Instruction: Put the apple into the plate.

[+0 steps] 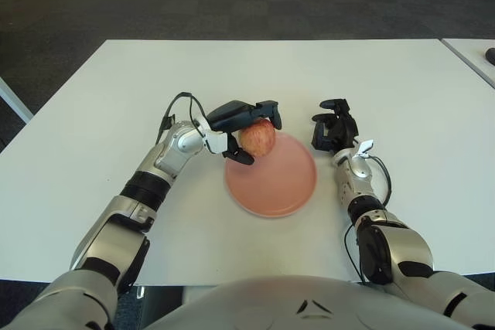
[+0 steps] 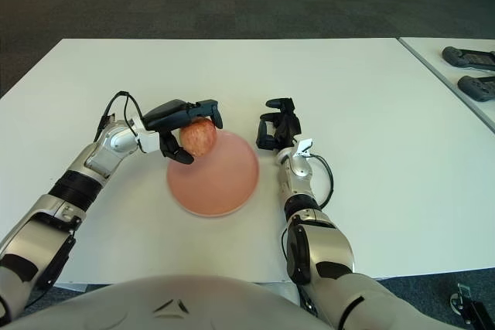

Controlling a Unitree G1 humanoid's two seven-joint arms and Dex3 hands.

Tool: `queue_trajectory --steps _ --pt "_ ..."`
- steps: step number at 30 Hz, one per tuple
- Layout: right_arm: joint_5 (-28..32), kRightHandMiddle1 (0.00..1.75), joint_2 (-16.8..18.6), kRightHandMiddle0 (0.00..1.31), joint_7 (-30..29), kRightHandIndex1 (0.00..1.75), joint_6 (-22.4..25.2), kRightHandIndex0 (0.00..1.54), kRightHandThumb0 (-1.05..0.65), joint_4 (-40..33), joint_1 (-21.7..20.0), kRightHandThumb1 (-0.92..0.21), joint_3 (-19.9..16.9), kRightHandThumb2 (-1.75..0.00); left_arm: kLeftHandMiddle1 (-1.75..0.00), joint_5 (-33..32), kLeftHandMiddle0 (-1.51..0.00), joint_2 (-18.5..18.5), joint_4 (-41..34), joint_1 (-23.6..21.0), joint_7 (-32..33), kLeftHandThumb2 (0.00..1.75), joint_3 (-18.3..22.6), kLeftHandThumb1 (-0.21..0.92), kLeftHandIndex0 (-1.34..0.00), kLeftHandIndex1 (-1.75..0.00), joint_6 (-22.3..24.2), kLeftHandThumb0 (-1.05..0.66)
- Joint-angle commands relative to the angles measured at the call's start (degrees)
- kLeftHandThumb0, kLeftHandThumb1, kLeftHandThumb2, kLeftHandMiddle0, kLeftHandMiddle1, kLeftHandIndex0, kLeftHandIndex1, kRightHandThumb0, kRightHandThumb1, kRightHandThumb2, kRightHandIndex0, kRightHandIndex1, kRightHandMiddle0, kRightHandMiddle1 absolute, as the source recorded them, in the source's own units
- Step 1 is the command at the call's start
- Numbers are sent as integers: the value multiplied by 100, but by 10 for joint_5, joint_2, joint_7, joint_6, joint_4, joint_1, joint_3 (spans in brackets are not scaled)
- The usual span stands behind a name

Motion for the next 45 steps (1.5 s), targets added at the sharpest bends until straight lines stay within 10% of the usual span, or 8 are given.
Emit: queue_trajectory --steps 1,7,14,22,28,45 --pt "5 175 3 92 -1 175 18 73 53 14 10 -16 -3 -150 -175 4 -52 11 -1 -19 -3 109 0 49 -48 -175 -13 -44" --pt "4 175 4 92 -4 175 16 73 53 11 11 -16 -2 -150 -171 2 -14 17 3 -18 -7 62 -4 73 -24 -175 -33 -79" --pt "2 175 5 92 -5 175 17 73 53 8 12 -16 0 -150 -97 32 -1 34 3 -25 -1 29 -9 91 -2 -143 -63 -103" --pt "-2 175 5 93 -26 175 18 73 53 9 11 -16 -1 -150 -13 55 0 40 21 -33 12 32 -11 92 0 -36 -92 -105" --pt "-19 175 3 93 -71 175 18 74 53 13 10 -16 6 -151 -1 91 0 44 27 -40 38 35 -13 92 0 -5 -110 -105" --pt "-32 175 -1 95 -104 175 23 76 54 25 7 -13 20 -154 0 113 0 48 38 -51 51 23 -18 92 0 0 -114 -105"
